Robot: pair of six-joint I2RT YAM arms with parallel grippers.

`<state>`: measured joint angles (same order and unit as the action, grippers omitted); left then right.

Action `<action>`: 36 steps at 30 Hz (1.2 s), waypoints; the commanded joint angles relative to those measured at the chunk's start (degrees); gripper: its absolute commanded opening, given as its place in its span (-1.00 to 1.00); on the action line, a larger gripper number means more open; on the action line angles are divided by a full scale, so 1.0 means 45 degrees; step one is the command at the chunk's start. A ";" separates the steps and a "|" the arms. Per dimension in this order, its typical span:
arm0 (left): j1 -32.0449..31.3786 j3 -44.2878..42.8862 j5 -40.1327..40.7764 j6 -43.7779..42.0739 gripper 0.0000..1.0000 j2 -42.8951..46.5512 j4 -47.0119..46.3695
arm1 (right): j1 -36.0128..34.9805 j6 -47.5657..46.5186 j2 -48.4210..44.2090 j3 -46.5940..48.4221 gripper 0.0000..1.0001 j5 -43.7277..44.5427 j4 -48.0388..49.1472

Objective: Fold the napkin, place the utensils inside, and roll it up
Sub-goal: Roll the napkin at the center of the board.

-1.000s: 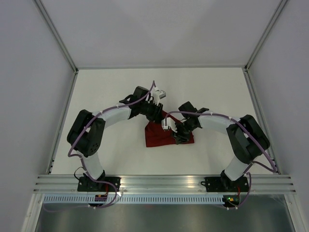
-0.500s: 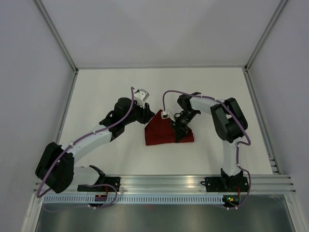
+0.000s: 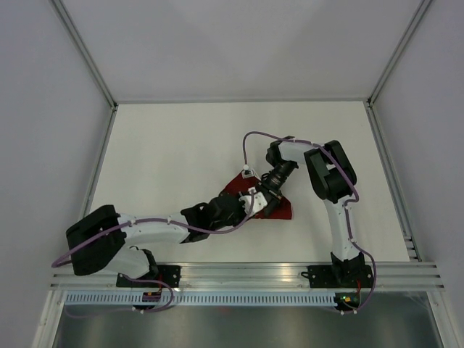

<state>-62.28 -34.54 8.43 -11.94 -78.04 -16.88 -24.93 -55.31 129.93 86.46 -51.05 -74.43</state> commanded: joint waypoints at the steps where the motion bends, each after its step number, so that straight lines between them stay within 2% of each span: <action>1: -0.0669 -0.0759 0.0921 -0.1641 -0.13 -0.1054 -0.0506 | 0.0051 -0.0600 0.0931 0.0084 -0.42 0.1696 0.1014; 9: -0.1257 -0.1464 0.1155 -0.2638 -0.09 -0.3028 -0.0974 | 0.0207 -0.0444 0.1263 0.0417 -0.42 0.1773 0.0935; 19: -0.1160 -0.1718 0.1292 -0.2385 -0.10 -0.4415 -0.1267 | 0.0247 -0.0346 0.1400 0.0358 -0.42 0.1812 0.1072; 25: -0.0731 -0.1698 0.0317 -0.1722 -0.37 -0.4572 -0.0741 | 0.0305 -0.0346 0.1342 0.0339 -0.40 0.1754 0.1033; 26: -0.0633 -0.1718 -0.0033 -0.1489 -0.52 -0.4630 -0.0508 | 0.0324 -0.0346 0.1284 0.0358 -0.40 0.1735 0.1052; 29: -0.0282 -0.1874 -0.0757 -0.1019 -0.76 -0.4689 -0.0057 | 0.0364 -0.0307 0.1166 0.0358 -0.36 0.1695 0.1053; 32: 0.0148 -0.1855 -0.1652 -0.0531 -0.95 -0.4650 0.0119 | 0.0383 -0.0287 0.1011 0.0339 -0.21 0.1617 0.1053; 36: 0.0928 -0.1971 -0.3276 -0.0022 -0.95 -0.4591 0.0528 | 0.0461 -0.0131 0.0601 0.0300 0.07 0.1345 0.1130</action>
<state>-60.77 -42.57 0.91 -17.19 -97.23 -18.83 -23.24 -52.58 132.53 88.64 -52.97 -78.32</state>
